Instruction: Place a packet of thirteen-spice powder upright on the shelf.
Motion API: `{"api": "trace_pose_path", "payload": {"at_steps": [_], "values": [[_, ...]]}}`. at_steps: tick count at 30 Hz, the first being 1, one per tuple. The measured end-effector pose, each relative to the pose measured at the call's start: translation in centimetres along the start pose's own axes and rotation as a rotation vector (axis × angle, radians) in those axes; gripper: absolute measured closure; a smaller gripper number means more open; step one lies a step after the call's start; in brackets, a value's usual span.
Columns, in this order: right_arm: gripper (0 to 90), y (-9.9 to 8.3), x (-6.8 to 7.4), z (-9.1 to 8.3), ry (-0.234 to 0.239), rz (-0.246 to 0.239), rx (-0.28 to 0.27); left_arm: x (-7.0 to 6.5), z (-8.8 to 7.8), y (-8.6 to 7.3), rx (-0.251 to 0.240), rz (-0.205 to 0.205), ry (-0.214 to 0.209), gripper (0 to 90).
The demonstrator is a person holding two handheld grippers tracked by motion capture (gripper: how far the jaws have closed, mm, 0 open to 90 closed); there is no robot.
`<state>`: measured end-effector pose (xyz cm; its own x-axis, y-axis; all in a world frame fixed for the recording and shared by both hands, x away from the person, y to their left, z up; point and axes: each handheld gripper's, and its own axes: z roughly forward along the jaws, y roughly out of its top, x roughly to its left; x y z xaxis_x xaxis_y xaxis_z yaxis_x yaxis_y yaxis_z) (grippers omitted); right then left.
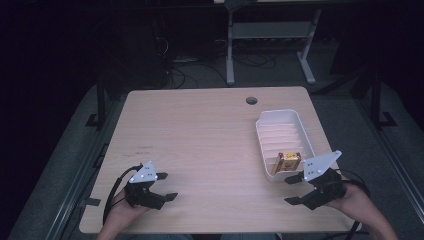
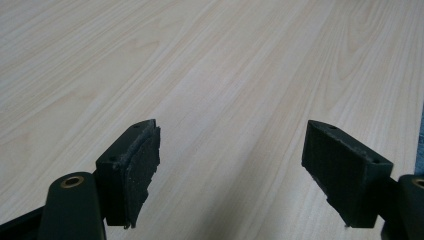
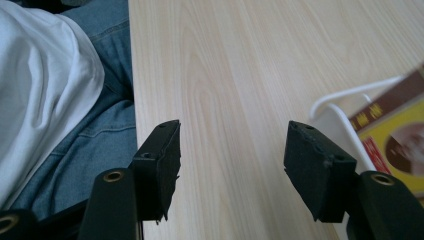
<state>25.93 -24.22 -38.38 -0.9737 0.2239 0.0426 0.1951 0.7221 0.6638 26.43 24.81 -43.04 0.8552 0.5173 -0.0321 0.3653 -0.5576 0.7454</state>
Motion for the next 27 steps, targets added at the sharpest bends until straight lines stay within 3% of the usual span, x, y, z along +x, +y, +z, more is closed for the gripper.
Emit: {"api": "trace_pose_path", "payload": {"at_steps": [27], "values": [[32.4,4.9,0.5,6.3,0.087,-0.003,-0.018,0.1,-0.2,-0.1,0.005,-0.007,0.008,20.6]]}}
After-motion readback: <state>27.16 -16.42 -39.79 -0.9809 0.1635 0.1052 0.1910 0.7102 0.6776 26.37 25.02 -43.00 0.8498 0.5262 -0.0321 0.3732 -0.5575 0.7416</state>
